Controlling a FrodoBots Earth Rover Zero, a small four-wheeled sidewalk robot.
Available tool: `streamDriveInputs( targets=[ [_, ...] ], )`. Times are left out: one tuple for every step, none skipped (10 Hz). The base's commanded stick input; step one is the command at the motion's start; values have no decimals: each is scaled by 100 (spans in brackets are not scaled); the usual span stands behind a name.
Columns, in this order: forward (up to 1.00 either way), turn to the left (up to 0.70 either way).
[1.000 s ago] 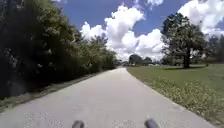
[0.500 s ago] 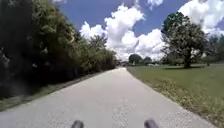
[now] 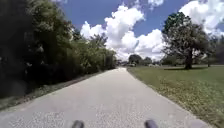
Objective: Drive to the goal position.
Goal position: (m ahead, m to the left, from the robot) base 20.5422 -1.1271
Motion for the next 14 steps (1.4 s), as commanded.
streamDriveInputs(
  targets=[
    [50, 0],
    [50, 0],
    [50, 0],
    [50, 0],
    [50, 0],
    [50, 0],
    [50, 0],
    [50, 0],
    [50, 0],
    [50, 0],
    [50, 0],
    [50, 0],
    [50, 0],
    [50, 0]
  ],
)
